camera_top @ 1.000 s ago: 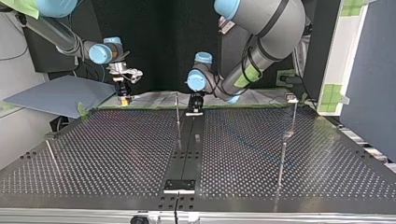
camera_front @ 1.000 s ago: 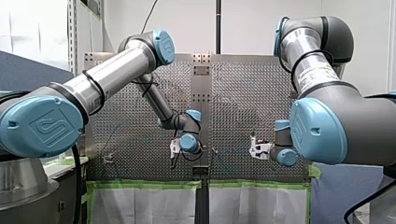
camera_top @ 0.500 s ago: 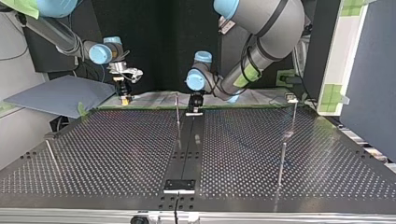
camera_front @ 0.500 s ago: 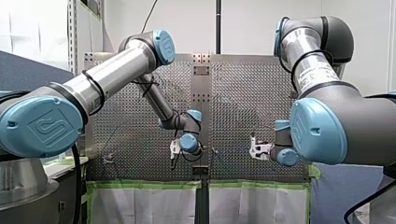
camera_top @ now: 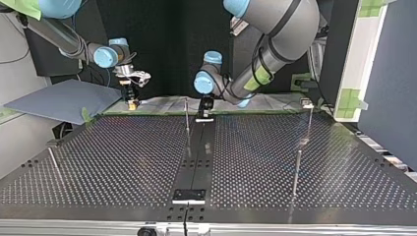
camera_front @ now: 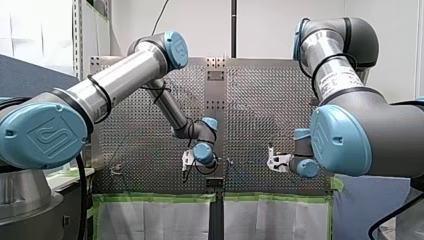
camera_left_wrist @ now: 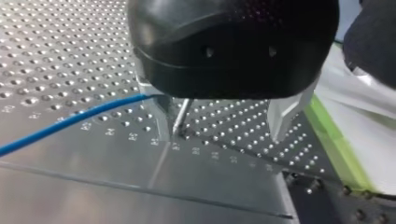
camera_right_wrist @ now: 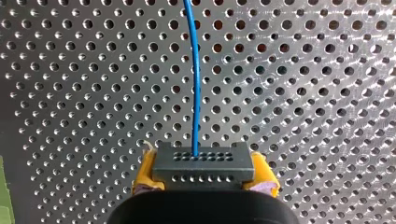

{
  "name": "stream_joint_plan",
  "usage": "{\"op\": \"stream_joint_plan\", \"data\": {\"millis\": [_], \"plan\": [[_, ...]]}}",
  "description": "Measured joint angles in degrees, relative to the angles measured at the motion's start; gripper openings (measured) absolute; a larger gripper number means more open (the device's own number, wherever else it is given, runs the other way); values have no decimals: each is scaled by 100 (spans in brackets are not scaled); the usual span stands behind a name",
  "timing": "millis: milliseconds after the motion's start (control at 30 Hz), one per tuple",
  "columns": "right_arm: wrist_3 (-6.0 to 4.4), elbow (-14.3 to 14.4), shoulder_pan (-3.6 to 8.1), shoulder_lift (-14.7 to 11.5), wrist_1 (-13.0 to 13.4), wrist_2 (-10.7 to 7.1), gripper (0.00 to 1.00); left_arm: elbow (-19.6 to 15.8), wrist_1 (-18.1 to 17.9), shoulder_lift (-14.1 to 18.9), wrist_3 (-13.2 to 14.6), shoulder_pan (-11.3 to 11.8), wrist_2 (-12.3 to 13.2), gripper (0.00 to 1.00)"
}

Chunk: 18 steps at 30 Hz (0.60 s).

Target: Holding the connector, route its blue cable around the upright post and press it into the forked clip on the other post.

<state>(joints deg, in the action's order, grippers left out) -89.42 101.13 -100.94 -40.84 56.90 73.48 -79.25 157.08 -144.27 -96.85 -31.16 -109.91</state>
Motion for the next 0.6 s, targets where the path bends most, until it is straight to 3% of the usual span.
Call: {"op": "stream_joint_plan", "data": {"millis": [600], "plan": [[1, 0, 0, 0, -6, 0, 0, -59, 130, 13, 17, -274, 207, 100]]}}
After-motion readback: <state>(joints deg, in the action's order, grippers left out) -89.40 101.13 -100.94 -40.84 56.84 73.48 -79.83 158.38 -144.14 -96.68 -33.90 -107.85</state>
